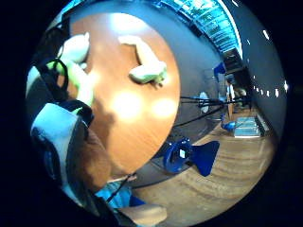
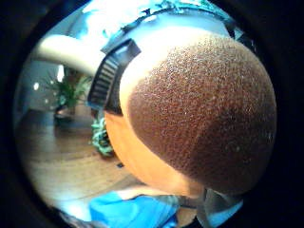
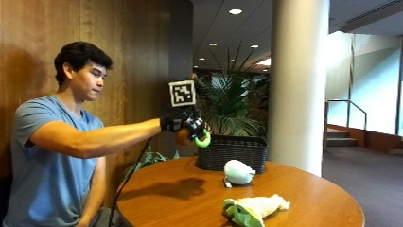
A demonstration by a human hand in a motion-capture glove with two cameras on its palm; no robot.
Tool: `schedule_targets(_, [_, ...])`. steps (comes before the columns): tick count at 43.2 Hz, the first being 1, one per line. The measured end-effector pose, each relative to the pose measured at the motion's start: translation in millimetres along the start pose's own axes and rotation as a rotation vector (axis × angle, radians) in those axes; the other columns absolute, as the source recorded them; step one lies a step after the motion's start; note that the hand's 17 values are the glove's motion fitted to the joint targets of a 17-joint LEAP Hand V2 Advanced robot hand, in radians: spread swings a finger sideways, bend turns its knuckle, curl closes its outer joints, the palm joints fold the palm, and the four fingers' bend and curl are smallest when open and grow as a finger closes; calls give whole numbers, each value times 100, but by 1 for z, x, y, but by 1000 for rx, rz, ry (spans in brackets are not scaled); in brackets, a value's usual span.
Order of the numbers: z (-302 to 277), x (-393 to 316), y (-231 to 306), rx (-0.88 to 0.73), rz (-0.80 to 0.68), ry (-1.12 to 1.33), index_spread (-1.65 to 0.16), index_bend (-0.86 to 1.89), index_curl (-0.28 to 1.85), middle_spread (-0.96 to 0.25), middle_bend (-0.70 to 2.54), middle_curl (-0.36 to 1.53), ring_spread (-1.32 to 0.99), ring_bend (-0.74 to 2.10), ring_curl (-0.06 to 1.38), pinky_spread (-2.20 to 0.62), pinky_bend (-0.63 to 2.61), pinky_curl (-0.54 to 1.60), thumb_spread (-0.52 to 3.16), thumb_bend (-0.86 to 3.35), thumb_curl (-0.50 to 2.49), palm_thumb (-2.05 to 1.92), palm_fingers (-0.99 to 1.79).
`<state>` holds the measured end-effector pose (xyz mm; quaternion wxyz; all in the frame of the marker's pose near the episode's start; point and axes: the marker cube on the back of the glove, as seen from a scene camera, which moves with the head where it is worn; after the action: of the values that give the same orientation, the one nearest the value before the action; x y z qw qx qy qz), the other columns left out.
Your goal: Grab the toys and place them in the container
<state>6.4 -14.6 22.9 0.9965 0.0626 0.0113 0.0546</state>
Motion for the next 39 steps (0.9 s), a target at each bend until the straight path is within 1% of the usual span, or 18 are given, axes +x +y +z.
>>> schedule_targets(6, [-71, -34, -14, 70, -46, -115, -35, 15, 8, -37, 64, 52, -39, 119, 52, -38, 114, 43, 99, 18, 56, 64, 99])
schedule_targets(11, [-117, -59, -36, 115, 55, -136, -35, 15, 8, -38, 63, 54, -40, 119, 52, -38, 113, 43, 96, 17, 59, 65, 99])
schedule_targets(16, [-146, -96, -59, 156, 24, -125, -35, 16, 8, -39, 63, 56, -40, 119, 52, -38, 113, 44, 93, 15, 62, 66, 99])
schedule_targets(18, [-151, -106, -65, 163, 11, -138, -35, 16, 7, -40, 62, 57, -41, 119, 52, -38, 113, 44, 92, 14, 63, 67, 100])
schedule_targets(20, [-153, -112, -73, 169, 29, -134, -35, 16, 7, -40, 62, 58, -41, 119, 52, -39, 113, 44, 91, 13, 64, 67, 100])
schedule_targets(25, [-153, -142, -99, 183, 26, -76, -35, 16, 7, -41, 61, 60, -41, 119, 52, -39, 113, 44, 90, 12, 66, 68, 101])
schedule_targets(31, [-157, -204, -135, 185, 64, -132, -35, 15, 7, -42, 59, 62, -40, 119, 52, -39, 112, 44, 88, 10, 69, 68, 102])
schedule_targets(32, [-155, -212, -140, 181, 42, -121, -35, 16, 7, -42, 59, 62, -41, 119, 52, -39, 112, 44, 88, 10, 70, 69, 102])
schedule_targets(36, [-144, -245, -150, 167, -135, -91, -35, 16, 7, -43, 58, 64, -41, 118, 52, -39, 112, 44, 87, 9, 71, 69, 102])
schedule_targets(39, [-131, -252, -157, 163, -153, -121, -35, 16, 7, -43, 57, 65, -41, 118, 52, -39, 112, 44, 87, 8, 73, 70, 102])
